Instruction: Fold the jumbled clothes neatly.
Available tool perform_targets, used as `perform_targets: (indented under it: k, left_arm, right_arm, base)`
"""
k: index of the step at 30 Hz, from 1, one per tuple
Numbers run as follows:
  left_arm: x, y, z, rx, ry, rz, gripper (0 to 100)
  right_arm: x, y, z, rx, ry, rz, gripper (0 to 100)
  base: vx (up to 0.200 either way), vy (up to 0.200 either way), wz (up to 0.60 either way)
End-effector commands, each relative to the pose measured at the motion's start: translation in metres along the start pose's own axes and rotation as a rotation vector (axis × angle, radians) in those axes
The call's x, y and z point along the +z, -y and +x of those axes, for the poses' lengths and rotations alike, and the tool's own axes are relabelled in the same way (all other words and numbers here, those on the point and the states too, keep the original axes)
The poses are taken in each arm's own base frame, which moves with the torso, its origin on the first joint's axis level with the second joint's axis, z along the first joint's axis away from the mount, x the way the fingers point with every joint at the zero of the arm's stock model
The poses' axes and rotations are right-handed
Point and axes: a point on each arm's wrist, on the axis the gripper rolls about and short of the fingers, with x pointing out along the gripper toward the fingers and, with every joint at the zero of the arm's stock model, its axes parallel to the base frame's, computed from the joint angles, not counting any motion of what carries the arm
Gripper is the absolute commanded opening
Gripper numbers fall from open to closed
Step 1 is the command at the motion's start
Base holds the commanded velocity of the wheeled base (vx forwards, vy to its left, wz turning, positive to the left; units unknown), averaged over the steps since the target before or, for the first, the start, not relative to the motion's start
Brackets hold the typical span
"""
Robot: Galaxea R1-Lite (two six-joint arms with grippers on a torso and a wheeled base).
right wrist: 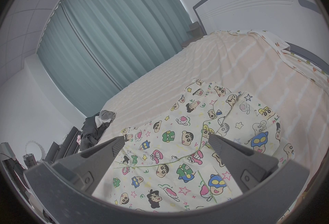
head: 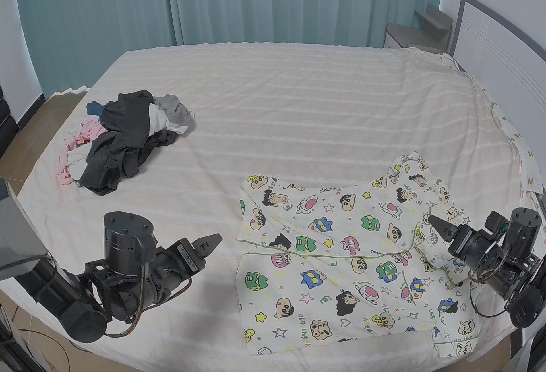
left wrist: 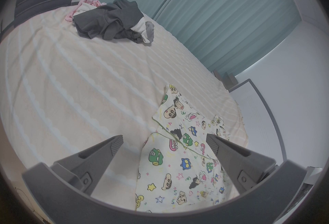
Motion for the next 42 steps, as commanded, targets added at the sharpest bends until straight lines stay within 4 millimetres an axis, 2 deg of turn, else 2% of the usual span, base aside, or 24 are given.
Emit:
perform_targets:
  k: [1, 7, 9, 21, 27, 30, 42]
  left_arm:
    - [-0.002, -0.004, -0.007, -0.013, -0.034, -0.035, 100]
    - [-0.011, -0.005, -0.002, -0.018, -0.092, -0.071, 100]
    - [-0.021, -0.01, 0.007, 0.004, -0.157, -0.11, 100]
    - [-0.037, -0.011, 0.023, -0.007, -0.19, -0.125, 100]
    - [-0.058, -0.01, 0.047, -0.002, -0.216, -0.12, 100]
    - [-0.057, -0.011, 0.052, 0.011, -0.173, -0.125, 100]
    - [-0.043, -0.011, 0.049, -0.015, -0.044, -0.157, 100]
  right_arm:
    - [0.0, 0.001, -0.006, -0.003, 0.001, -0.001, 100]
    - [-0.004, 0.002, -0.004, -0.007, -0.024, 0.001, 100]
    - [-0.005, 0.003, -0.001, -0.018, -0.03, 0.002, 100]
    - [-0.007, 0.005, 0.001, -0.026, -0.039, 0.002, 100]
    - [-0.01, 0.007, 0.004, -0.037, -0.054, 0.006, 100]
    - [-0.01, 0.007, 0.004, -0.038, -0.053, 0.01, 100]
    - [-0.01, 0.006, 0.004, -0.032, -0.057, 0.006, 100]
  base:
    - [-0.2, 0.0, 0.0]
    - [-0.2, 0.0, 0.0]
    - [-0.2, 0.0, 0.0]
    - [-0.2, 0.0, 0.0]
    - [0.0, 0.0, 0.0]
    - [0.0, 0.0, 0.0]
    - [0.0, 0.0, 0.0]
